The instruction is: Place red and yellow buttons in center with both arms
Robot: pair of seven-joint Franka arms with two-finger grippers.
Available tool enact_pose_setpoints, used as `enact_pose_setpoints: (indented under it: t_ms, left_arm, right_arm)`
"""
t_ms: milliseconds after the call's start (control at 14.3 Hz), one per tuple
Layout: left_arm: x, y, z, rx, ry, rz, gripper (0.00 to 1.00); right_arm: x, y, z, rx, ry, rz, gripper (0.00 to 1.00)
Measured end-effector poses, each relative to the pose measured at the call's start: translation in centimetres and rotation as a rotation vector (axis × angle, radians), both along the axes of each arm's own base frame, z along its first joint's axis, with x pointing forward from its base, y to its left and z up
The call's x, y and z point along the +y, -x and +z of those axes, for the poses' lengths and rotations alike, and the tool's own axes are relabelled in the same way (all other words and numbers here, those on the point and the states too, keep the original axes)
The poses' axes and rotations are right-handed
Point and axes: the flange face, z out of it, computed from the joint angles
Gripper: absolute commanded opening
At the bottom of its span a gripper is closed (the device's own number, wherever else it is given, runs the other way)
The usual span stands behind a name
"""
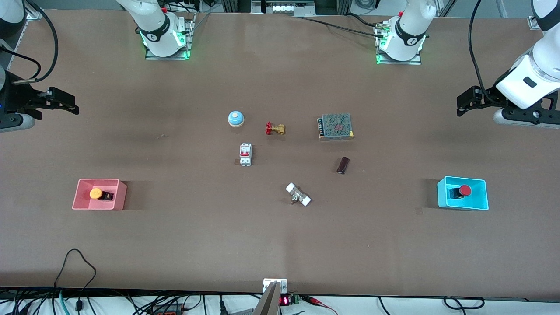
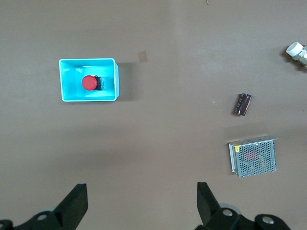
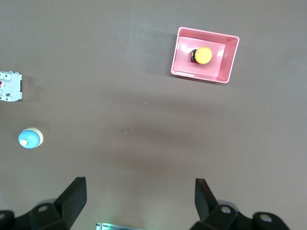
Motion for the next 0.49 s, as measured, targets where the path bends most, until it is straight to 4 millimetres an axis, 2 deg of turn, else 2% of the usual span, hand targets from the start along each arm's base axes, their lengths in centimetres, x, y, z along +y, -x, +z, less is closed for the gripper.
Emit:
enact_pose_setpoints:
  t_ms: [490]
  left_arm:
    - [0.00,-0.01,-0.03,0.001,0.000,0.000,1.00]
  right_arm:
    - [-0.03,-0.10,0.06,-0.008,0.000,0.000,1.00]
